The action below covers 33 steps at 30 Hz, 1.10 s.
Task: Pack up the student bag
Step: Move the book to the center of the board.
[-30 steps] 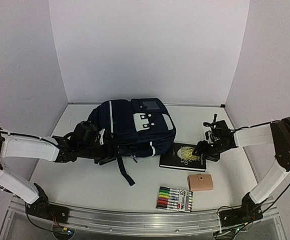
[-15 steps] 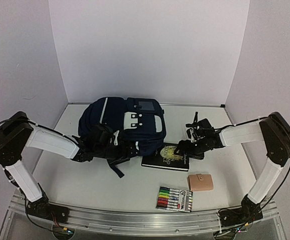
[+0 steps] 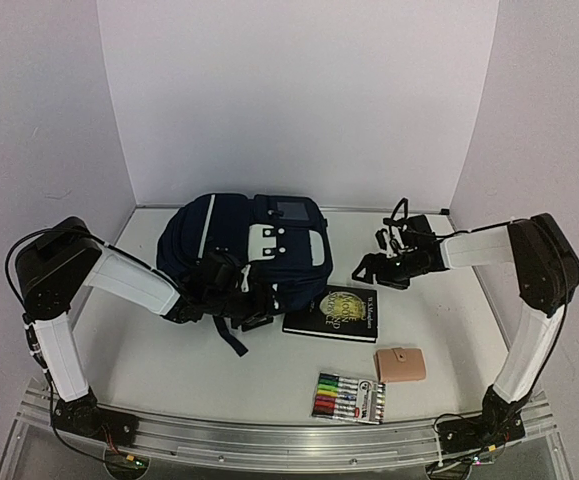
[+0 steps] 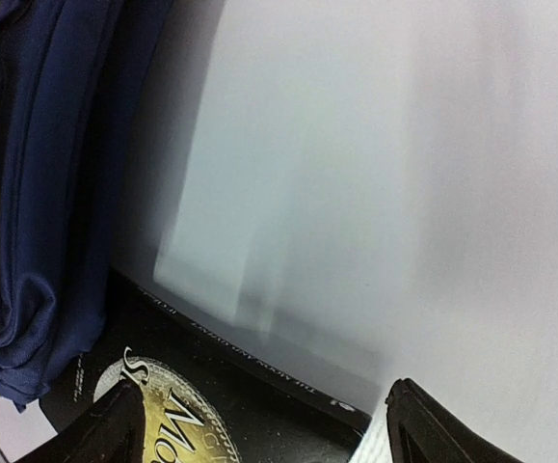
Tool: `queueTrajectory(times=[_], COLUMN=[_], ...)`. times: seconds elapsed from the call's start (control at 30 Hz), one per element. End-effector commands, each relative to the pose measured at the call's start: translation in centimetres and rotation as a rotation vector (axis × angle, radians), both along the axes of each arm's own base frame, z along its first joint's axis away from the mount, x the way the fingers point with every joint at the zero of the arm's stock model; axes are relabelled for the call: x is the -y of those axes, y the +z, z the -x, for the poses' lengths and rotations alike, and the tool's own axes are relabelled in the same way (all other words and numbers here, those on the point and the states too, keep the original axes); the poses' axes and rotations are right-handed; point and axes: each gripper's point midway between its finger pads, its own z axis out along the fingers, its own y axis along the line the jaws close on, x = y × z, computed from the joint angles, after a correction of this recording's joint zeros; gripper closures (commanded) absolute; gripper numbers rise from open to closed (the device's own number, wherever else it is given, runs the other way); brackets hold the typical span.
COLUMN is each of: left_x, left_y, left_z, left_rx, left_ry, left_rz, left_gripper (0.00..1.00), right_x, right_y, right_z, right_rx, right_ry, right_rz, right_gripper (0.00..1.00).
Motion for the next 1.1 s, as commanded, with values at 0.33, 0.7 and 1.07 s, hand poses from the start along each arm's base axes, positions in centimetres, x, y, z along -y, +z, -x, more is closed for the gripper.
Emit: queueTrajectory(times=[0.33,0.7,1.07], left_x=[-1.1,-3.9,-4.2], left_y=[0.8,-0.1,0.2], left_z=[1.8,3.5,5.2], left_rx=[-0.087,-0.162,-0.191], left_ry=[0.035,0.130,0.107], left_rz=[0.014,0.000,0.054], left_gripper=[0.24,0.19,0.30], right_x=[-4.6,-9.4,-11.2], right_y=[-2.1,-2.1,-4.1], right_z=[2.5,8.5,11.2], right_rx=[-0.077,-0.223,-0.319], right_ry=[0.220,0.297,0.282], right_rz=[-0.087,-0.147,-0.127], right_gripper=[0.23,0.25,0.26])
